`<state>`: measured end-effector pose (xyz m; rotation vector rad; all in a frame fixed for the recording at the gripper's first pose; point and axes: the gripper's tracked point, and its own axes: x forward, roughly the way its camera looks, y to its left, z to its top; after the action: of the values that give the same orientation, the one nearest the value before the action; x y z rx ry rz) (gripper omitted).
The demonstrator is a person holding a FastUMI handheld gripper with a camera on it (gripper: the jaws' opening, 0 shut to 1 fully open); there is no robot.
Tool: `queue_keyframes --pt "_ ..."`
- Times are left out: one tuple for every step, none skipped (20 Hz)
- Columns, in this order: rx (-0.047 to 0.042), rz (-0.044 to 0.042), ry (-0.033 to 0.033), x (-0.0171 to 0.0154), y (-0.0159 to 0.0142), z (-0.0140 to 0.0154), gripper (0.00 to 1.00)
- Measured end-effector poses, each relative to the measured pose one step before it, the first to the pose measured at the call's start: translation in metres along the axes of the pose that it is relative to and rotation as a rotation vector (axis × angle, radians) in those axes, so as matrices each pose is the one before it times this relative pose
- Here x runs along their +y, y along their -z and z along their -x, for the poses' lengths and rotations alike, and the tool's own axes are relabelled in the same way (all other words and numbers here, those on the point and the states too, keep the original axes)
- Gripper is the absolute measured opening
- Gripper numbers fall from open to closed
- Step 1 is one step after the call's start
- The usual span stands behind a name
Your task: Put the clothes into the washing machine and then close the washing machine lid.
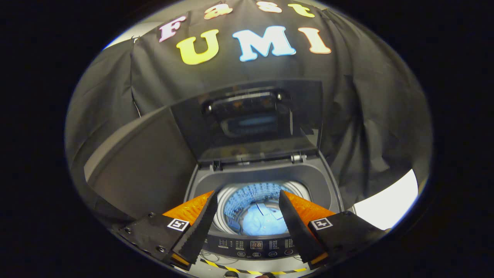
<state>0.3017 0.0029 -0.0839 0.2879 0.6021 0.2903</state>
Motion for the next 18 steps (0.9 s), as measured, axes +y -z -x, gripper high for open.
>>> queue_keyframes --pt "-0.03854 0.00000 -0.01030 0.00238 -0.01590 0.00455 0.98" --pt "-0.04224 0.00879 -0.00788 0.00203 -0.01480 0.00214 0.98" --pt "-0.03412 0.01765 -0.00858 0.00269 -0.01565 0.00109 0.98" --pt "-0.02627 0.01940 -0.00235 0.00143 -0.01318 -0.00009 0.98" --pt "-0.02175 0.01372 -0.00347 0.00235 -0.01261 -0.00128 0.98" --pt "-0.01877 0.00209 -0.00730 0.00375 -0.01408 -0.00312 0.98" --pt "-0.02107 -0.00373 -0.00831 0.00472 -0.01427 -0.00269 0.98" --pt "-0.02401 0.00025 -0.00393 0.00327 -0.01540 -0.00462 0.98" --pt "-0.02046 0.00734 0.00186 -0.00025 -0.01410 -0.00800 0.98" --pt "-0.01495 0.01069 0.00695 -0.00066 -0.01288 -0.00809 0.98" --pt "-0.01761 0.00836 0.00260 0.00249 -0.01208 -0.00721 0.98" --pt "-0.01578 0.00508 0.00035 0.00222 -0.01239 -0.00967 0.98" --pt "-0.01261 0.00101 0.00057 0.00215 -0.00970 -0.00735 0.98" --pt "-0.00019 -0.00099 0.00105 0.00102 -0.00709 -0.00980 0.98" --pt "0.00678 -0.00169 0.00291 0.00022 -0.00355 -0.00820 0.98" --pt "0.00552 -0.00366 0.00045 0.00026 -0.00480 -0.00859 0.98" --pt "0.00106 -0.00577 0.00214 0.00034 -0.00498 -0.00722 0.98" --pt "-0.00265 -0.00720 0.00270 -0.00045 -0.00512 -0.00782 0.98"
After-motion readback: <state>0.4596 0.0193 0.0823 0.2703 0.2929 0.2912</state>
